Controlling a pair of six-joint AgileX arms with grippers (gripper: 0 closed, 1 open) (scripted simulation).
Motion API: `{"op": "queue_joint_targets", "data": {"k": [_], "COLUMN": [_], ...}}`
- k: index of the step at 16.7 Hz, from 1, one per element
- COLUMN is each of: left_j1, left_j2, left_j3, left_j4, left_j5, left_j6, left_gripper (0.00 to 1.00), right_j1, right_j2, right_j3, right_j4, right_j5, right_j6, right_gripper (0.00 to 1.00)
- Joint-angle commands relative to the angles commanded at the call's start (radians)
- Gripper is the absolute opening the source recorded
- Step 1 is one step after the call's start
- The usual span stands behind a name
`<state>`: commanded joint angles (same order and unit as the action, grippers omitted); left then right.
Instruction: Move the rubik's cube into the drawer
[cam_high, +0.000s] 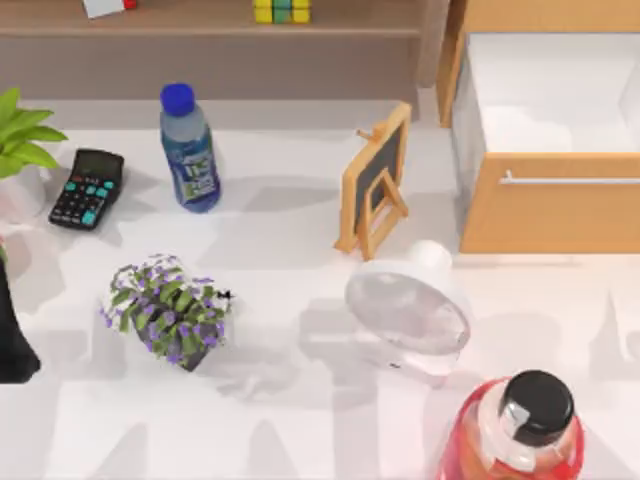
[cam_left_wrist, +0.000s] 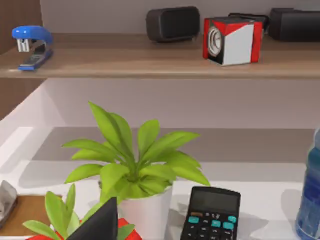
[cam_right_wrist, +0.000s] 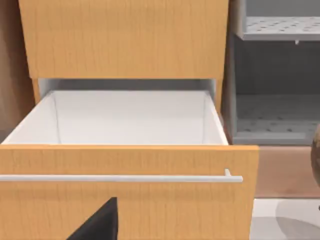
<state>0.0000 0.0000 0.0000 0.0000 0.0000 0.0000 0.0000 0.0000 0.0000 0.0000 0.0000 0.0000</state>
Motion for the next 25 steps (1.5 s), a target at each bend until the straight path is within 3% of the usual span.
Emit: {"op": "queue_joint_targets", "data": {"k": [4, 9, 20, 25], "left_j1": [0.0, 0.0, 0.0, 0.0], "left_j2": [0.0, 0.0, 0.0, 0.0], "left_j3": [0.0, 0.0, 0.0, 0.0], "left_j4": [0.0, 0.0, 0.0, 0.0], "left_j5": [0.0, 0.0, 0.0, 0.0], "left_j6": [0.0, 0.0, 0.0, 0.0], "left_gripper": [1.0, 1.0, 1.0, 1.0], "right_j1": [0.025, 0.203, 0.344, 0.568], "right_j2": [0.029, 0.28, 1.344, 1.785], "right_j3": [0.021, 0.198, 0.973, 1.302], "right_j4": [0.002, 0.08, 0.427, 0.577], "right_j5": [-0.001, 0.065, 0.529, 0.662], "right_j6": [0.003, 0.021, 0.014, 0.021], "right_gripper": [1.0, 1.0, 1.0, 1.0]}}
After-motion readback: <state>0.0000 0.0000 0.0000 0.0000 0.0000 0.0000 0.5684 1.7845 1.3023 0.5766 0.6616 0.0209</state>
